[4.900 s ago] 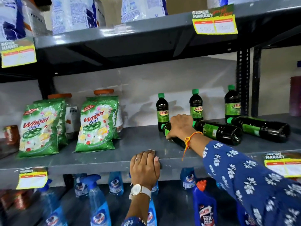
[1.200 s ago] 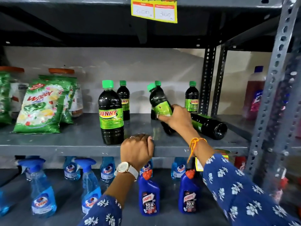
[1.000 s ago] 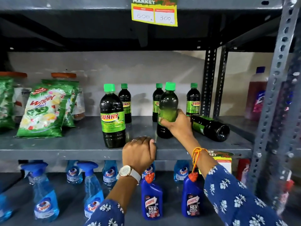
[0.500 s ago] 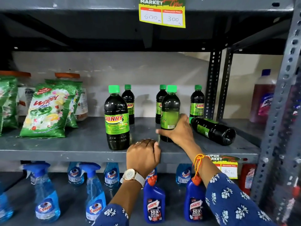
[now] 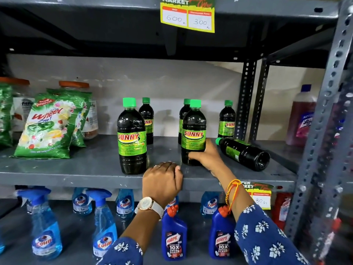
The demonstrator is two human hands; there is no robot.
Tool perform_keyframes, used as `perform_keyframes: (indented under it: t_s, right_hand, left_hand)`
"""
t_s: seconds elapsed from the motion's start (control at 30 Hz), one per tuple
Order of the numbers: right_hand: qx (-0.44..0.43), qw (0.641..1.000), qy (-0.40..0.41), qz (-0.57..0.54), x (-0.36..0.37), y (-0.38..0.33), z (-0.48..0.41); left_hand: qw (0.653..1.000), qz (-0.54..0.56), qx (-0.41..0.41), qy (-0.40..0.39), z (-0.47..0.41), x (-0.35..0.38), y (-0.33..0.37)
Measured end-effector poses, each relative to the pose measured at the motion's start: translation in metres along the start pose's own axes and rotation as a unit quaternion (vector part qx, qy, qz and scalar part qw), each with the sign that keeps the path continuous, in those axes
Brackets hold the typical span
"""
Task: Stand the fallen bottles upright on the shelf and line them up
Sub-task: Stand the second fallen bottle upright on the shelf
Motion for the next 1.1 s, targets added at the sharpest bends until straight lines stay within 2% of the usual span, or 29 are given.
perform_keyframes:
  t_s: [0.37,0.63,1.1]
  right_hand:
    - [-0.011,1.0,0.009,-0.007,-0.001,-0.002,0.001]
    - [-0.033,0.995,0.036,0.083,-0.008,-0.015,0.015]
    - [-0.049,0.996,0.034,0.07,-0.019,-0.029,0.062]
  left_hand:
    - [1.0,-0.002,-0.003,-0.019,0.0,0.005,-0.003]
    - [1.0,-0.005,-0.006,-0.021,0.0,0.006,-0.003]
    - [1.0,0.002,-0.008,-0.002,0.002,-0.002,0.0]
Point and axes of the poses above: each hand's wrist, its own z-axis away from the middle knuckle, its own x-axis out of the palm, y = z × x, the point moved 8 cm from there along -z, towards the middle knuckle, and after that the axes turned 2 degrees about z, right-handed, at the moved point
